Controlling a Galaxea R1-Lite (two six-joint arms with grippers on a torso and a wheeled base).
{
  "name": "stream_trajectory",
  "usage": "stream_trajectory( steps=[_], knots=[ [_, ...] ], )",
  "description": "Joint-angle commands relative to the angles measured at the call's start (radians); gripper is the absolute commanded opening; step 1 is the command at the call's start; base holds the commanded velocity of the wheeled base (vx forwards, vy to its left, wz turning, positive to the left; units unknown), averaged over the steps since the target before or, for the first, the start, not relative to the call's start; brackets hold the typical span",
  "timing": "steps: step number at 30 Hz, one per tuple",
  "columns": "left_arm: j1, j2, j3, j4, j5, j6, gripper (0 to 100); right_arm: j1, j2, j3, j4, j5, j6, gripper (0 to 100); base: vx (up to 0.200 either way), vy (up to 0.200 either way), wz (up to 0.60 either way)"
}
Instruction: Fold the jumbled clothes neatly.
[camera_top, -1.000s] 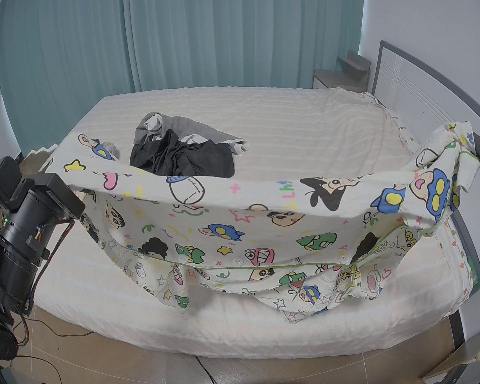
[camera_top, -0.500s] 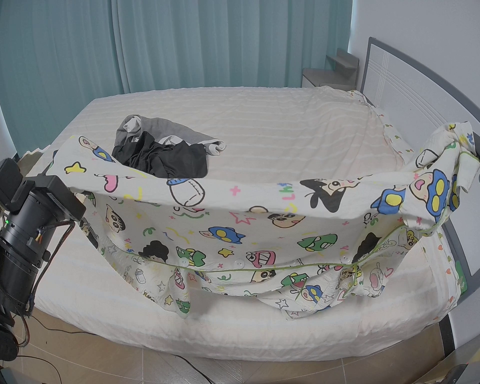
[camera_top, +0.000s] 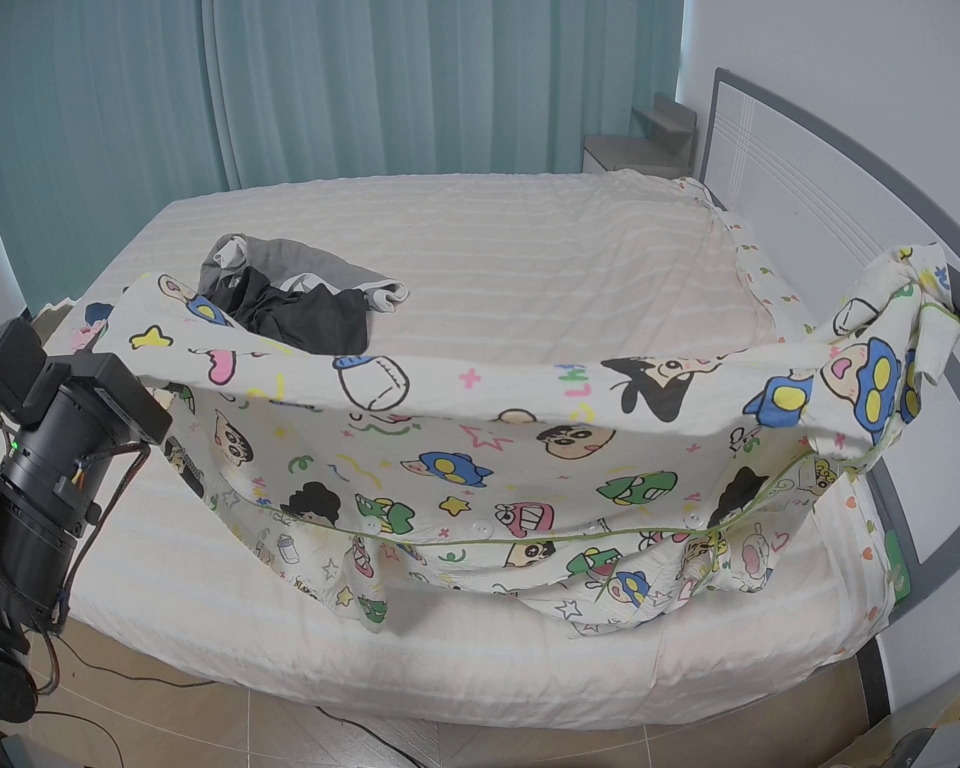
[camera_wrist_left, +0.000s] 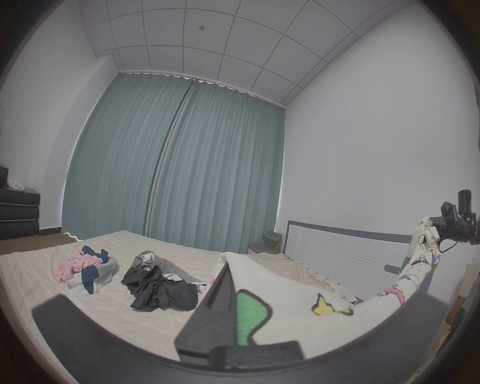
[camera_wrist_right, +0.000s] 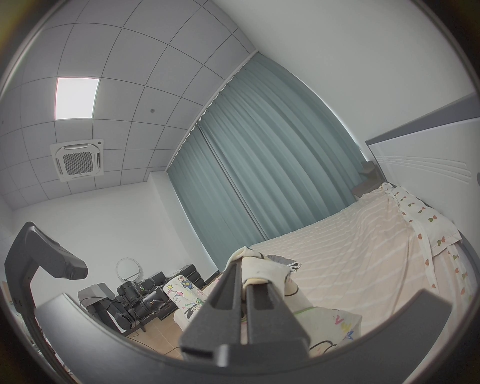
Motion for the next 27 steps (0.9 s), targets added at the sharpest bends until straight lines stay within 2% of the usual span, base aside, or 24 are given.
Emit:
stream_trajectory(
  steps=[1,21,27],
  knots=[
    [0.0,0.001,0.002,-0.001,0.001,0.0,0,0.001,-0.001,0.0,-0.001,0.0,0.0,0,0.0,0.0,0.0],
    [0.0,-0.001,0.02,-0.002,0.002,0.0,0,-0.001,-0.018,-0.004,0.001,-0.001,0.0,0,0.0,0.0,0.0],
    [0.0,-0.012,0.034,-0.001,0.002,0.0,0,-0.001,-0.035,0.002,0.001,0.0,0.0,0,-0.2,0.0,0.0]
  ],
)
